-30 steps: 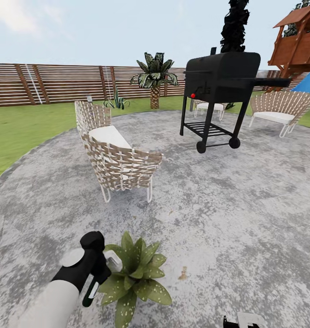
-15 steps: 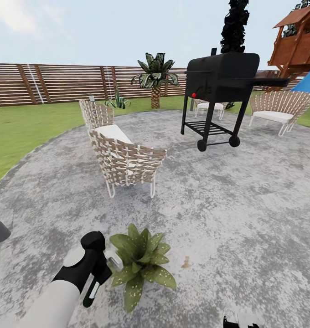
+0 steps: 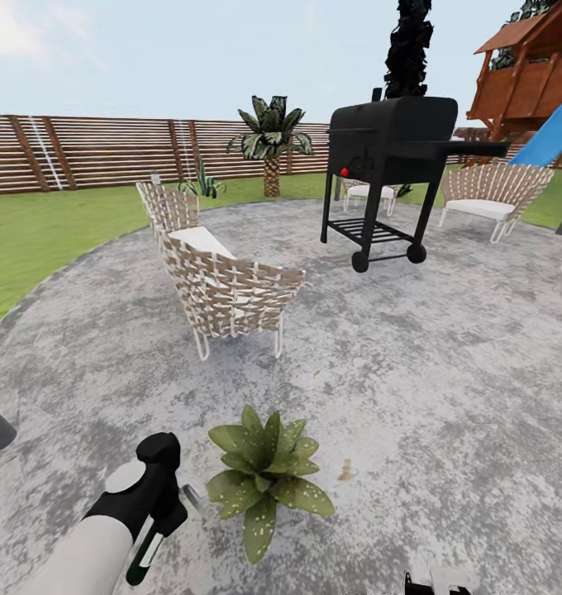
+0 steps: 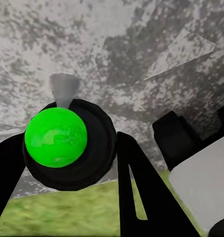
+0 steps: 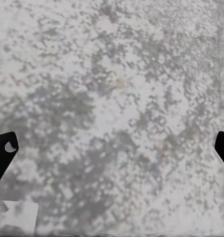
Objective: Pick up the pesticide atomizer in the garden and spray insectifuge to fully cover both potted plants in the garden.
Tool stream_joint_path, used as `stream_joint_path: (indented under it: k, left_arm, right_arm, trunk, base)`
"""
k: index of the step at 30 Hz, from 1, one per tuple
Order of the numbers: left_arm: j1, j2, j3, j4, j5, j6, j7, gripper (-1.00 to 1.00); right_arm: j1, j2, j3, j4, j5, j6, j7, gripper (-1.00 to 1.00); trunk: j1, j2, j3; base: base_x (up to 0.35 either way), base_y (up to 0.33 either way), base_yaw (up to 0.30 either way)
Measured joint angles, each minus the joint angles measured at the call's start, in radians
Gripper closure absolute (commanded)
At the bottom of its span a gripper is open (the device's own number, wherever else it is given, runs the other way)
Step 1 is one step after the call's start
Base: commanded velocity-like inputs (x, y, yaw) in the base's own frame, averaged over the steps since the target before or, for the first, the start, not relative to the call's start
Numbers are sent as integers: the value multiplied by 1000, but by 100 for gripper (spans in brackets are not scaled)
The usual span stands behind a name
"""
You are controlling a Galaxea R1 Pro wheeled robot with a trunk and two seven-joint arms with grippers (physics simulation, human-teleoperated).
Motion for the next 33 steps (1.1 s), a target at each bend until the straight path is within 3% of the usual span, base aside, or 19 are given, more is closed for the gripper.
stream_joint_path:
  k: [3,5,7,14,20,28,33]
  left_arm:
    - [2,11,5,45,2,0,1,100]
    - [1,50,6,60,5,0,4,100]
    - [0,67,7,62,10,2,5,100]
    - [-2,61,3,51,9,3,7,100]
    - [-2,60,3,50,9,3,7,100]
    - [-1,62,0,54,8,1,8,100]
    - [-1,73,6,52,9,3,9,100]
  right_arm:
    - [0,0,0,0,0,0,-1,-100]
    - [0,0,0,0,0,0,-1,-100]
    - [0,0,0,0,0,0,-1,-100]
    - [0,-1,-2,-1,-1,0,-1,-100]
    - [0,-2,-2,-1,0,-1,-1,-100]
    - [0,-16,-3,-4,-4,-2,-2,-100]
    - [0,-15,-3,-5,-5,-2,-1,-100]
  trunk:
    - [0,0,0]
    - [0,0,0]
    - [0,0,0]
    - [0,0,0]
    - [0,0,0]
    - [0,0,0]
    - [0,0,0]
  base:
    - [0,0,-298]
    - [0,0,-299]
    - [0,14,-299]
    - [0,194,-296]
    - [0,290,-43]
    - [0,24,-13]
    - [0,0,-265]
